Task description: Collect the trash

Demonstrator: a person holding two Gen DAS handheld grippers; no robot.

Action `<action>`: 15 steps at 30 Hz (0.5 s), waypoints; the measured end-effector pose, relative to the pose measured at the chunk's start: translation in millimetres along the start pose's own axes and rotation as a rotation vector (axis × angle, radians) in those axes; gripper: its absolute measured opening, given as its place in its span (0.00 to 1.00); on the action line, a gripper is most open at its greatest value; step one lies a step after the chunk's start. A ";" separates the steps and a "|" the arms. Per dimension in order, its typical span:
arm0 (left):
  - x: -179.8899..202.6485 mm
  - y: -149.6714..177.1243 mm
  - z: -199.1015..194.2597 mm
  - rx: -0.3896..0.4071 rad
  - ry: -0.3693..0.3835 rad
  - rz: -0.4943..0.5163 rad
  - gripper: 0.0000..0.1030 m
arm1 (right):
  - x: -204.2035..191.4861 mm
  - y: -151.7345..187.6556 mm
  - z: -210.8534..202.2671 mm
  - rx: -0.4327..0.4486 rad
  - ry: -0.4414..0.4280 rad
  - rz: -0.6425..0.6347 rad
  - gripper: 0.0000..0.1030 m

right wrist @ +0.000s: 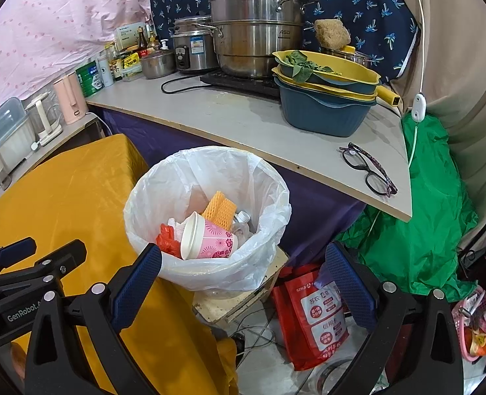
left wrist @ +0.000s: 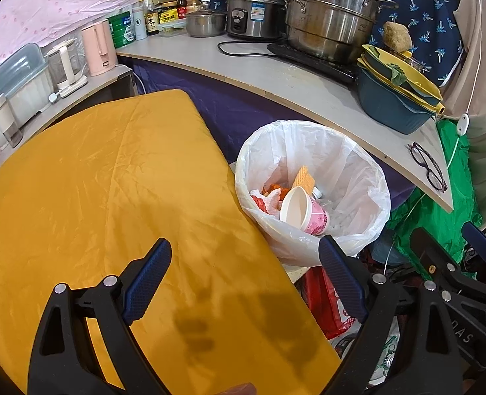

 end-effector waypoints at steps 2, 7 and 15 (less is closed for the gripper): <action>0.0 0.5 -1.7 0.005 -0.004 0.001 0.84 | -0.1 1.6 -0.8 -0.001 0.002 -0.003 0.93; 0.6 2.3 -6.2 0.017 -0.020 0.007 0.84 | -0.1 3.5 -1.9 0.000 0.002 -0.003 0.93; 1.0 6.2 -6.4 0.008 -0.035 0.005 0.84 | -0.1 5.3 -2.8 -0.002 0.003 -0.002 0.93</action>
Point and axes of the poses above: each gripper's, at about its wrist camera, not at the fingertips, and z roughly the way its jaws point, x to its right, y to its underside, the point moved 8 cm from there along z, roughly the way its jaws point, and after that the axes turned 8 degrees about -x, right-handed, at the moved point
